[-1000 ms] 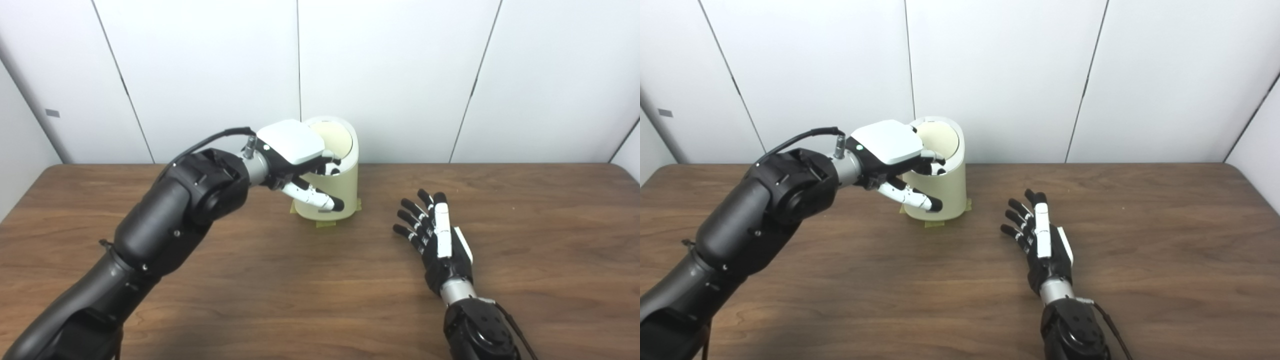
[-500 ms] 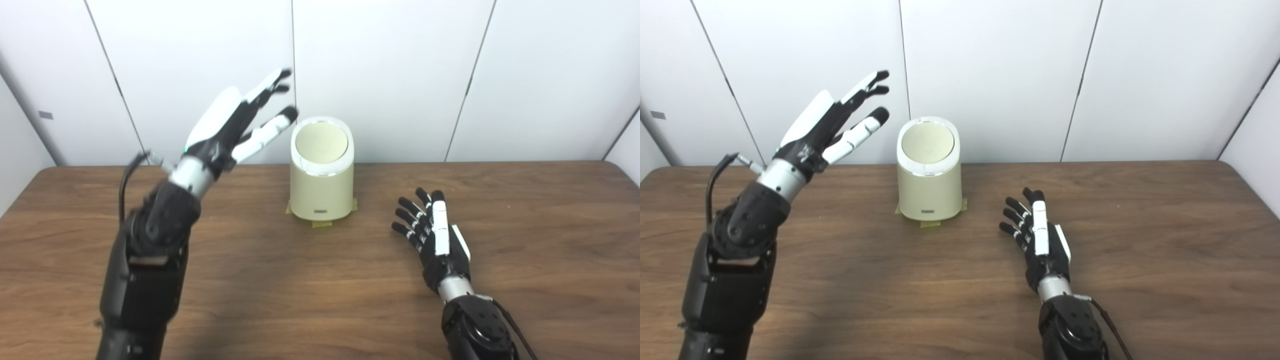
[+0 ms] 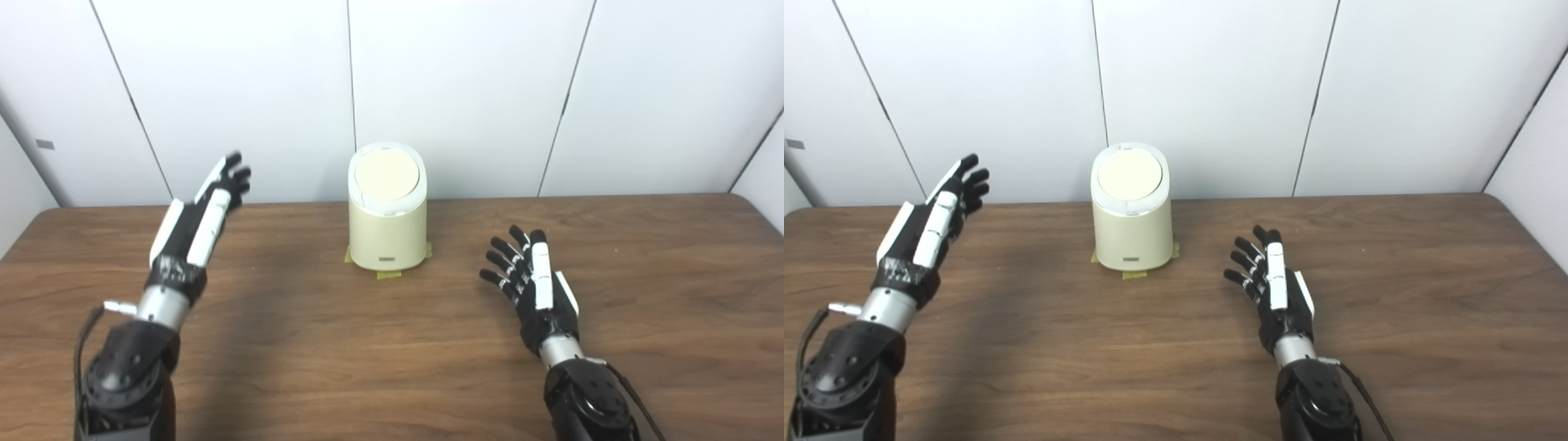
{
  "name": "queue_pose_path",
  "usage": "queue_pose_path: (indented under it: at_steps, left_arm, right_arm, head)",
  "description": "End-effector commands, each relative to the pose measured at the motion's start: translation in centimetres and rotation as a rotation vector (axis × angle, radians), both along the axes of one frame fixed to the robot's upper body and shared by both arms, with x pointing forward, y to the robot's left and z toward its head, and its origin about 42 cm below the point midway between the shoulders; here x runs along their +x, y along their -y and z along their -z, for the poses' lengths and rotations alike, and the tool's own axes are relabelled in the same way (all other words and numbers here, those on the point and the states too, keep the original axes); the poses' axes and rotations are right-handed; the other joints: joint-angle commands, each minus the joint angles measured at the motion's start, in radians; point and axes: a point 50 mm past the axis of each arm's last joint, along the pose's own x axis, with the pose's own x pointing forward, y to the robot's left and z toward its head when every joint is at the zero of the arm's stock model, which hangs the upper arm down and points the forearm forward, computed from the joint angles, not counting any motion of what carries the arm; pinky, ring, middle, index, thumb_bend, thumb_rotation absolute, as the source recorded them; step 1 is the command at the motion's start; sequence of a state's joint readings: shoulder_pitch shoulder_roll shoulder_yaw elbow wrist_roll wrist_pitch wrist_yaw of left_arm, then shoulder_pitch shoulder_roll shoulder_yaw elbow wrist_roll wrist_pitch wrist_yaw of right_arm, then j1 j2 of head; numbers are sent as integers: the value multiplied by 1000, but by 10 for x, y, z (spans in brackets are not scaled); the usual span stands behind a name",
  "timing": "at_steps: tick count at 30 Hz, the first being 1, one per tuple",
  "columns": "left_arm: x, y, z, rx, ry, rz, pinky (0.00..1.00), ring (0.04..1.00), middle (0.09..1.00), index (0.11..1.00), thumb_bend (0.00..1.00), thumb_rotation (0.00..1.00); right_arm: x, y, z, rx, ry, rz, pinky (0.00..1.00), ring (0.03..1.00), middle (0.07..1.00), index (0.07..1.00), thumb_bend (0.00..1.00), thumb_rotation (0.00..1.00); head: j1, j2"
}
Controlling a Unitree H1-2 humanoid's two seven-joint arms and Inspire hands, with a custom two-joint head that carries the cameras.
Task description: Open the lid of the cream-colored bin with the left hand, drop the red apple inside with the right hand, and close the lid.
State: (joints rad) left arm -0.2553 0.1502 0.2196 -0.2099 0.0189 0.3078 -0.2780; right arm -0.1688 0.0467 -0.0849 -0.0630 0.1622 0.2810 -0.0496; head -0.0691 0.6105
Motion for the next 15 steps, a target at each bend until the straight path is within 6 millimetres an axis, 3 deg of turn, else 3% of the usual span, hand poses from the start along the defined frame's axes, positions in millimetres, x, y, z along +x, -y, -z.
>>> queue_pose_path:
  at_steps: [1, 9, 15]
  left_arm:
    - [5, 1, -11, -54, 50, 2, 971, 958, 972, 1000, 490, 1000]
    - [-11, 5, 36, -243, -18, -14, 984, 971, 988, 1000, 472, 1000]
    - [-18, 15, 45, -302, -1, -29, 976, 985, 1000, 1000, 470, 1000]
  right_arm:
    - [6, 0, -25, -13, 130, -7, 727, 851, 853, 931, 564, 1000]
    - [-1, 12, -31, -76, 167, 4, 733, 874, 878, 933, 568, 1000]
    - [-7, 20, -37, -201, 205, 21, 775, 890, 886, 927, 611, 1000]
  head:
    - [0, 0]
    - [-6, 14]
    - [-15, 22]
